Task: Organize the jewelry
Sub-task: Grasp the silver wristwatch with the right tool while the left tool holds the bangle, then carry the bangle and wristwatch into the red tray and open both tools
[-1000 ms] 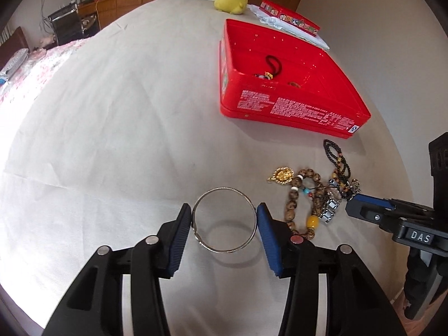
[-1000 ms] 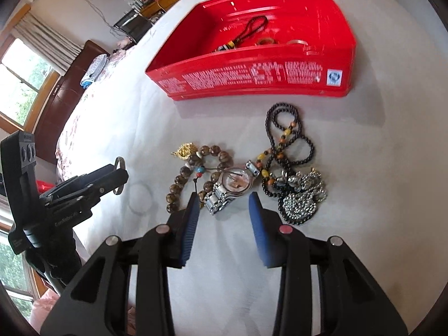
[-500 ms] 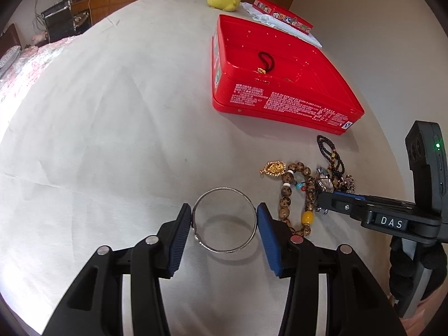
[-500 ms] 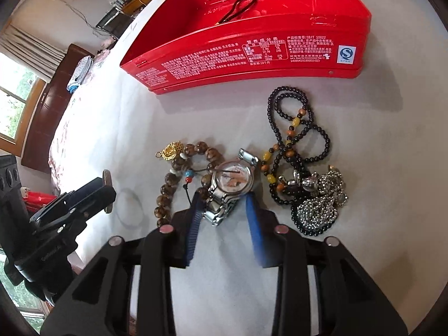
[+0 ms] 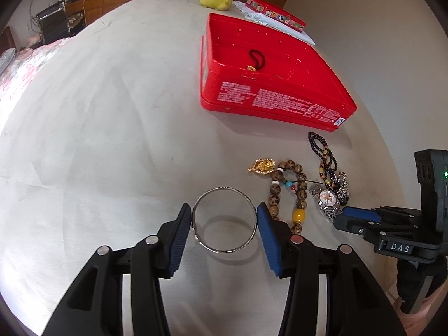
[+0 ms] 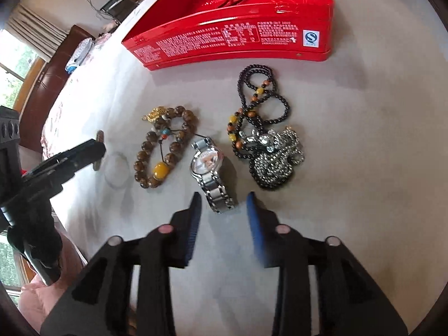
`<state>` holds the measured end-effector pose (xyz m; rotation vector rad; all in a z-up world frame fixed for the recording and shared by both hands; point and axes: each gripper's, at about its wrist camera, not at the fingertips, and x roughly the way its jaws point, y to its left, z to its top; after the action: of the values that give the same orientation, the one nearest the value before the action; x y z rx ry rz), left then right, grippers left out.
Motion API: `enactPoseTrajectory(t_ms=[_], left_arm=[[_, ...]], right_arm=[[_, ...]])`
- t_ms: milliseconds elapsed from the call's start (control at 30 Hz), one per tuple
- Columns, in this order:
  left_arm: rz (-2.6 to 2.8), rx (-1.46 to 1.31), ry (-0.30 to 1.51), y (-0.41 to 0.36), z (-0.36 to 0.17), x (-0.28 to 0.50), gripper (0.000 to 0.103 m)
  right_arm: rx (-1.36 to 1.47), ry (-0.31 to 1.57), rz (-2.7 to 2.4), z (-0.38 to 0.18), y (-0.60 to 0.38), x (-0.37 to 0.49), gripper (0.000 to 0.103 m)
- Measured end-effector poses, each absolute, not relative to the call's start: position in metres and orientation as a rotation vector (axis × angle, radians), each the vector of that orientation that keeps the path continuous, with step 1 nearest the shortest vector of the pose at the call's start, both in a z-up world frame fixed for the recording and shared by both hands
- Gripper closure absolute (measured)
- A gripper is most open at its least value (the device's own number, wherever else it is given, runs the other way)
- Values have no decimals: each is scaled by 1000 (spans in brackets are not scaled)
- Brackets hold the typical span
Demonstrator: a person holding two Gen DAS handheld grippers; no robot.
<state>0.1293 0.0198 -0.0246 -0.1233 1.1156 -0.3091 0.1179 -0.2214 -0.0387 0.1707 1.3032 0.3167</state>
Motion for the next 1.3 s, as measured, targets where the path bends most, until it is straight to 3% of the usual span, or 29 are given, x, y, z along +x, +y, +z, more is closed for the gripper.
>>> enactPoseTrajectory(t_ms=[300, 433, 633, 1300], left_arm=[[-306, -117, 1124, 17, -25, 130, 54], [-305, -117, 1124, 17, -25, 130, 54], [-316, -114, 1109, 15, -21, 129, 54], [-359, -104, 993, 2, 33, 142, 54]], right_arm=[[84, 1261, 328, -40, -202, 136, 64], [48, 1248, 333, -41, -195, 139, 76], [100, 1241, 368, -37, -200, 133, 77], [189, 1067, 394, 35, -221, 136, 77]])
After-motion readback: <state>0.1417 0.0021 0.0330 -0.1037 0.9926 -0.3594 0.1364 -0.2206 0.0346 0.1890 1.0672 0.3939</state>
